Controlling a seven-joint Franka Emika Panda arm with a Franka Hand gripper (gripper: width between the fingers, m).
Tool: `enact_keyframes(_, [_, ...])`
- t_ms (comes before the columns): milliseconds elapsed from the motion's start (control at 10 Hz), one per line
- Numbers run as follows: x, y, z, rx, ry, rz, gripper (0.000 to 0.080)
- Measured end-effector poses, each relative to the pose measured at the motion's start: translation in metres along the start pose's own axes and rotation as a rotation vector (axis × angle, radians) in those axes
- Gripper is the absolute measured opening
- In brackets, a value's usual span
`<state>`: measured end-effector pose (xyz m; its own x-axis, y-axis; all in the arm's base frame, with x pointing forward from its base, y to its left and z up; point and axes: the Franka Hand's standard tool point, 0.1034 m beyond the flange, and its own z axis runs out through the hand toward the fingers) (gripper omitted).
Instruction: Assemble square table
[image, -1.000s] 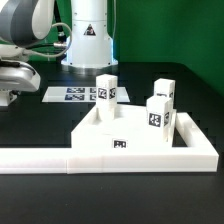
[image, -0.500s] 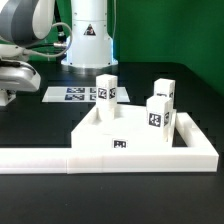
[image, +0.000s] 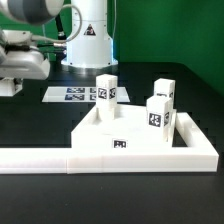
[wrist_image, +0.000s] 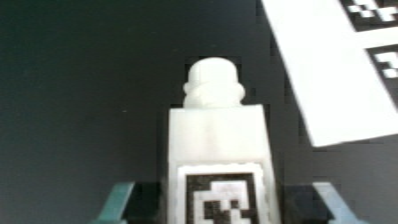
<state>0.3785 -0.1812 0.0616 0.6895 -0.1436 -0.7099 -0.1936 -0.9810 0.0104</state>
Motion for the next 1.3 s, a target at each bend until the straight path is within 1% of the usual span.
enact_keyframes(100, [-0.002, -0.011, -0.012, -0.002, 0.016, 0.015, 0.0288])
enact_keyframes(200, [-0.003, -0.018, -0.019, -0.006, 0.035, 0.006, 0.0288])
enact_keyframes(300, [-0.003, -0.014, -0.015, -0.004, 0.027, 0.012, 0.0288])
enact_keyframes(400, [0.002, -0.013, -0.016, -0.010, 0.065, 0.013, 0.0288])
enact_keyframes(500, [0.007, -0.014, -0.018, -0.019, 0.141, 0.005, 0.0288])
enact_keyframes(600, [0.008, -0.012, -0.015, -0.017, 0.193, 0.002, 0.0288])
enact_keyframes(700, [0.013, -0.012, -0.008, -0.004, 0.262, 0.014, 0.0288])
enact_keyframes(800, [0.013, -0.022, -0.013, 0.001, 0.304, 0.016, 0.0288])
enact_keyframes(900, [0.017, -0.034, -0.025, 0.001, 0.375, 0.016, 0.0288])
enact_keyframes(1000, [0.021, -0.044, -0.038, -0.007, 0.431, 0.015, 0.0288])
enact_keyframes(1100, [0.025, -0.054, -0.051, -0.009, 0.505, 0.007, 0.0288])
enact_keyframes(1300, [0.026, -0.068, -0.077, -0.015, 0.600, -0.013, 0.0288])
